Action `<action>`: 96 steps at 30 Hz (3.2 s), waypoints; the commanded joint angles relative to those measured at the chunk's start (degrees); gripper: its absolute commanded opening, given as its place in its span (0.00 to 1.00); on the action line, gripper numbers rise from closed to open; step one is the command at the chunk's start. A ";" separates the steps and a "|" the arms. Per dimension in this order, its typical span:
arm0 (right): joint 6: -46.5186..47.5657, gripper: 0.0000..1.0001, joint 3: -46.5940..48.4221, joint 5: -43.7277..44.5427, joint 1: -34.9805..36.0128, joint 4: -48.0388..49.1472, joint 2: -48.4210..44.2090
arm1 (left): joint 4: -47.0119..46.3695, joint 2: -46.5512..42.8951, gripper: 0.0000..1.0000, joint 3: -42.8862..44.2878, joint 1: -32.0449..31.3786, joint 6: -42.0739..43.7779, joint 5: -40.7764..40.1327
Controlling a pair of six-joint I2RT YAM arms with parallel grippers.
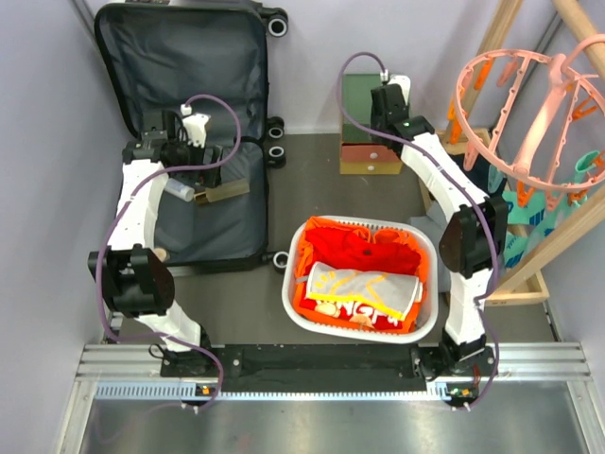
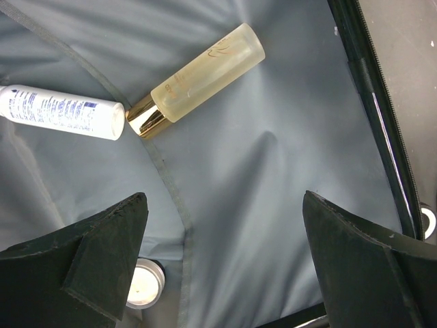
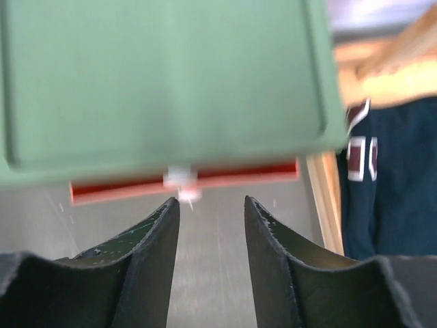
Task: Open, take out, and arrange the luggage
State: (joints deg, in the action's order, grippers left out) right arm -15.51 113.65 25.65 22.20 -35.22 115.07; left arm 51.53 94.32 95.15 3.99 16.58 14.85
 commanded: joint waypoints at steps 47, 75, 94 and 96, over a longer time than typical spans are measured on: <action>7.16 0.00 -18.62 -2.53 4.70 7.45 -14.60 | -2.57 5.34 0.99 2.49 0.58 -0.93 -5.45; 5.66 0.71 -28.39 -17.39 6.46 2.27 -28.49 | 7.96 34.16 0.96 26.31 -0.21 43.58 -1.25; 5.40 0.72 -30.59 -15.45 7.34 1.21 -34.03 | 26.52 46.13 0.12 32.29 -5.31 54.97 -0.61; 5.49 0.72 -30.41 -15.98 7.51 1.21 -34.73 | 24.59 44.73 0.00 32.11 -4.96 52.08 -1.58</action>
State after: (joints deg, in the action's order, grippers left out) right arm -9.26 82.85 9.39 28.91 -35.09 84.27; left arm 73.43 141.16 128.49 -0.23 70.43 12.71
